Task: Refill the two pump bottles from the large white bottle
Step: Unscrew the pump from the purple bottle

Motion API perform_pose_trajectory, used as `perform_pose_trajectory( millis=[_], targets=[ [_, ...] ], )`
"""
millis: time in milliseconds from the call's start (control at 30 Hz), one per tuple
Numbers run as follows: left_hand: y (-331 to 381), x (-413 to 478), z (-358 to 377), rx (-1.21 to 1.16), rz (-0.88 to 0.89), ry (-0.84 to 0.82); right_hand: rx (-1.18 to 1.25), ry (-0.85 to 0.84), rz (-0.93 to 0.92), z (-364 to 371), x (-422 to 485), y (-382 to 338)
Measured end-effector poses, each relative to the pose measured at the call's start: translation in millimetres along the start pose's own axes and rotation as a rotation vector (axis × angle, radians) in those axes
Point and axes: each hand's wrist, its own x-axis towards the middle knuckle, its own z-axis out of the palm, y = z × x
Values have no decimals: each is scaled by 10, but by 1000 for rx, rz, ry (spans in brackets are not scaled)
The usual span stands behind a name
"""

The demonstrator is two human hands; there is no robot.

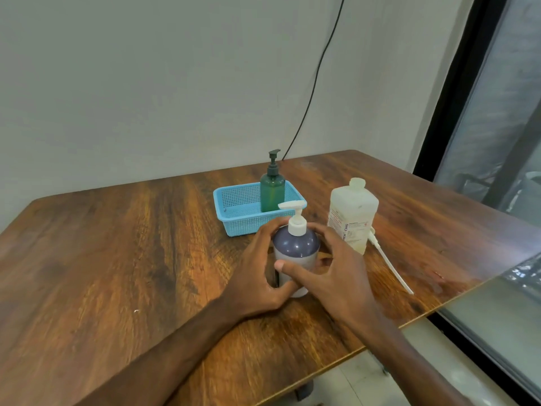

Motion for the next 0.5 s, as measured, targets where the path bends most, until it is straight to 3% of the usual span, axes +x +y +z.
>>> perform_pose_trajectory(
  millis=[67,233,500],
  targets=[
    [13,5,-4,-3,-21,17,30,-34,0,-3,1,-21],
    [-13,20,-8,7,-49,29,55,166,-57,-87,204,-201],
    [28,59,-29,-51,-85,13,26,149,-112,54,395,-234]
  ],
)
